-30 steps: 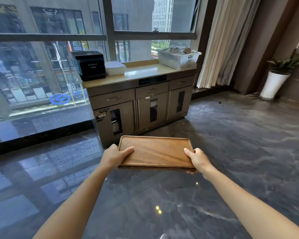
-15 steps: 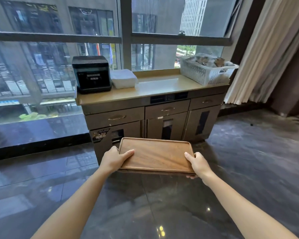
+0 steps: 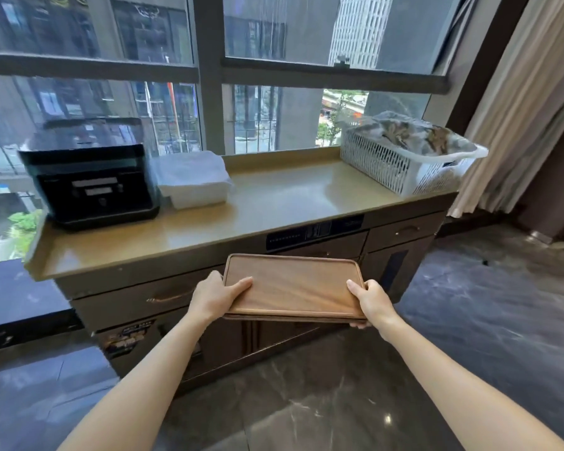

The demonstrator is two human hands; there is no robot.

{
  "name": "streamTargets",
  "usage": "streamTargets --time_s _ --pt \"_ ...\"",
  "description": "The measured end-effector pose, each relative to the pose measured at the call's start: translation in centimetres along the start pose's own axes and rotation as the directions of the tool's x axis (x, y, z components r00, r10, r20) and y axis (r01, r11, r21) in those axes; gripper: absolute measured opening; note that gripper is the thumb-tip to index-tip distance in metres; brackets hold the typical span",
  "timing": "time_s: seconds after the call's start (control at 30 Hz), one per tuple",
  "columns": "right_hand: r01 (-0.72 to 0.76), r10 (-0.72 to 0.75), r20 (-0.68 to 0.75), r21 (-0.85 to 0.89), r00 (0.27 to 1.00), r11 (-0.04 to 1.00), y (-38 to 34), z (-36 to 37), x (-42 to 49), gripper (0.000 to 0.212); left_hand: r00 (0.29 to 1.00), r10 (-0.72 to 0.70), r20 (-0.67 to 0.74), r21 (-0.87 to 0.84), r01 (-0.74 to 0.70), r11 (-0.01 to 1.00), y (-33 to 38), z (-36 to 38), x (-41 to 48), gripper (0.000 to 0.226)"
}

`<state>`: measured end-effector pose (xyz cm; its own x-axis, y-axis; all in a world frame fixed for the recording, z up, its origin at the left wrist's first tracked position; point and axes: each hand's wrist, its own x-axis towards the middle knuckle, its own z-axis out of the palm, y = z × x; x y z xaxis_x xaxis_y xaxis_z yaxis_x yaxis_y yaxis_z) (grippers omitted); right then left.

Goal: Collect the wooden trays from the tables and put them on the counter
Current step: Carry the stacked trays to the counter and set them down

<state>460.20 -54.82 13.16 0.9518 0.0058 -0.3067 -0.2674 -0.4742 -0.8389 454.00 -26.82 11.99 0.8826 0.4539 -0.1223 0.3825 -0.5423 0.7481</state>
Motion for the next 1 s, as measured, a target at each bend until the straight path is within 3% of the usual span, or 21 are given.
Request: streamTargets --time_s 0.2,0.53,0.67,0.8,1.0 --pt "-0.003 0.003 0.01 -0.009 1.0 1.0 -3.0 -1.3 13.5 0.031 0.999 -0.043 0.005 -0.026 0.043 0.999 4.2 3.9 11.1 0.061" --pt "0.051 -0.046 0.175 -0.021 0.984 0.999 -9.4 -3.0 36.4 0.036 0.983 -0.139 -0.122 -0.01 0.139 0.99 11.4 9.9 27.9 0.062" --pt "0.115 -0.096 0.148 -0.12 0.984 0.986 -12.9 -3.6 43.1 0.045 0.97 -0.176 -0.166 -0.046 0.17 0.984 13.9 11.2 32.9 0.061" --pt "0.138 -0.11 0.201 -0.128 0.973 0.982 -15.2 -2.5 48.6 0.037 0.958 -0.216 -0.188 -0.078 0.204 0.976 15.0 11.6 37.6 0.061" --pt "0.14 -0.108 0.181 -0.172 0.978 0.975 -17.0 0.2 55.8 0.046 0.946 -0.24 -0.22 -0.006 0.244 0.97 15.4 12.2 45.1 0.056"
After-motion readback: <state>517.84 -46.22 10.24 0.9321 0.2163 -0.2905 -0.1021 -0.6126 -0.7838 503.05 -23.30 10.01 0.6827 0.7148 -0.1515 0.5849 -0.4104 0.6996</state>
